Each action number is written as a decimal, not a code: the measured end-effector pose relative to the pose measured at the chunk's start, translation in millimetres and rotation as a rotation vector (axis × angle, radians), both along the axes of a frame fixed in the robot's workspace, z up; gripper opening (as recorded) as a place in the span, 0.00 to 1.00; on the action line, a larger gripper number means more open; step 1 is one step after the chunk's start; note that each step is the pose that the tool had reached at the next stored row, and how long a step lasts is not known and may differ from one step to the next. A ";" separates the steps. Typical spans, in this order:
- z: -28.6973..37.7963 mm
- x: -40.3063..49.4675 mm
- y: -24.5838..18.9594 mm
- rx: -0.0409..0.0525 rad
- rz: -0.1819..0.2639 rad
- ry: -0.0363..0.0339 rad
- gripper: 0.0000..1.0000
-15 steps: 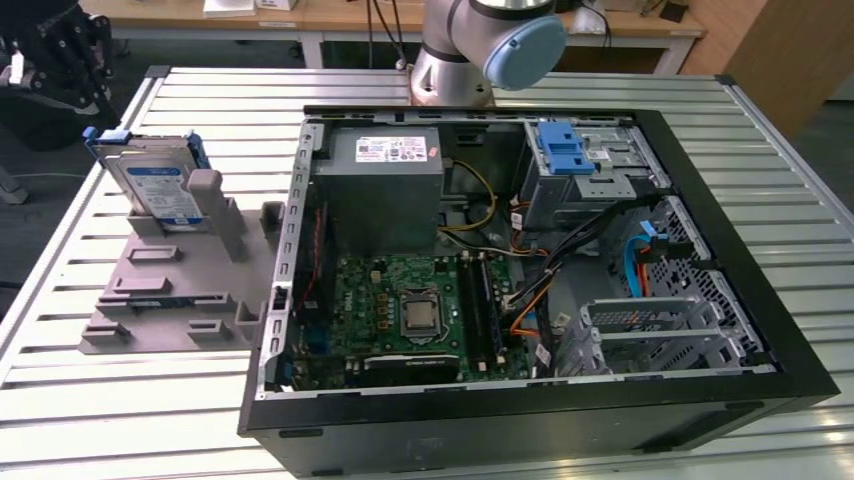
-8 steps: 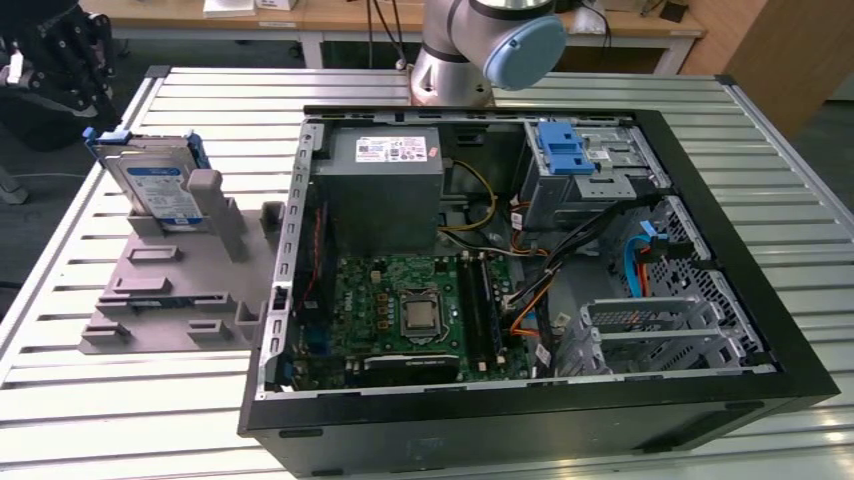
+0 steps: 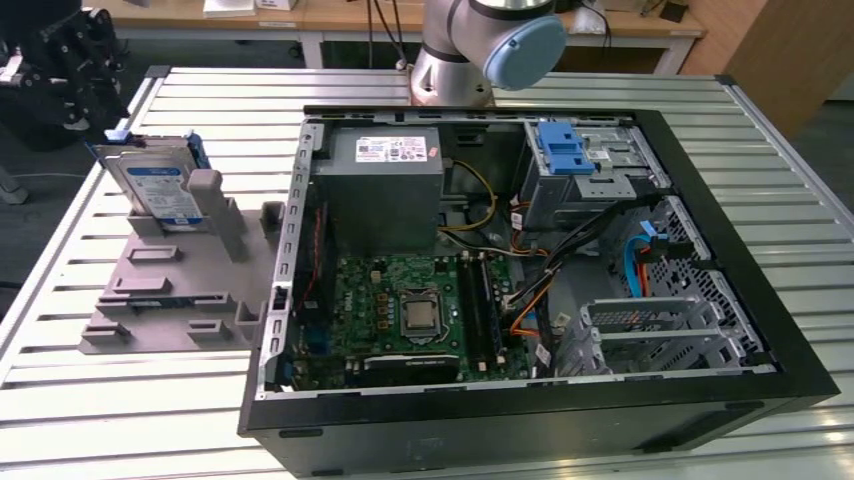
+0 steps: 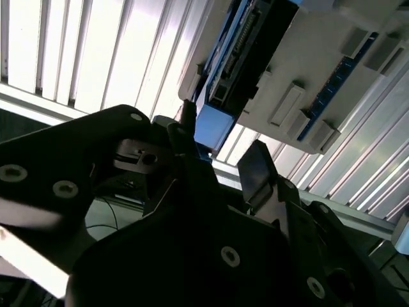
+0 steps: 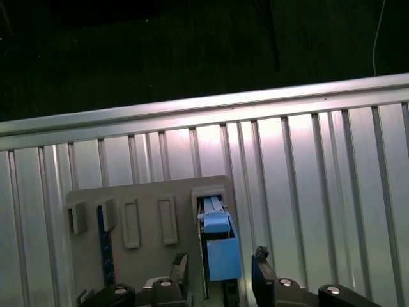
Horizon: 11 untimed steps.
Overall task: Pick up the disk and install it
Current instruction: 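Pick up the disk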
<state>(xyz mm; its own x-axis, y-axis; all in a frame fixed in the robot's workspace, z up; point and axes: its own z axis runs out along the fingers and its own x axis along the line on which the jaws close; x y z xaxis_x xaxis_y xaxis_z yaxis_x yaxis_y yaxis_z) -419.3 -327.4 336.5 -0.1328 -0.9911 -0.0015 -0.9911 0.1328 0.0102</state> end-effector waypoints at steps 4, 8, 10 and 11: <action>-9.8 -0.4 0.1 -0.0048 0.002 -0.0003 0.59; -16.6 -0.4 0.1 -0.0048 0.010 -0.0006 0.59; -19.1 -0.5 0.1 -0.0048 0.024 -0.0008 0.59; -20.0 -0.5 0.1 -0.0047 0.033 -0.0010 0.59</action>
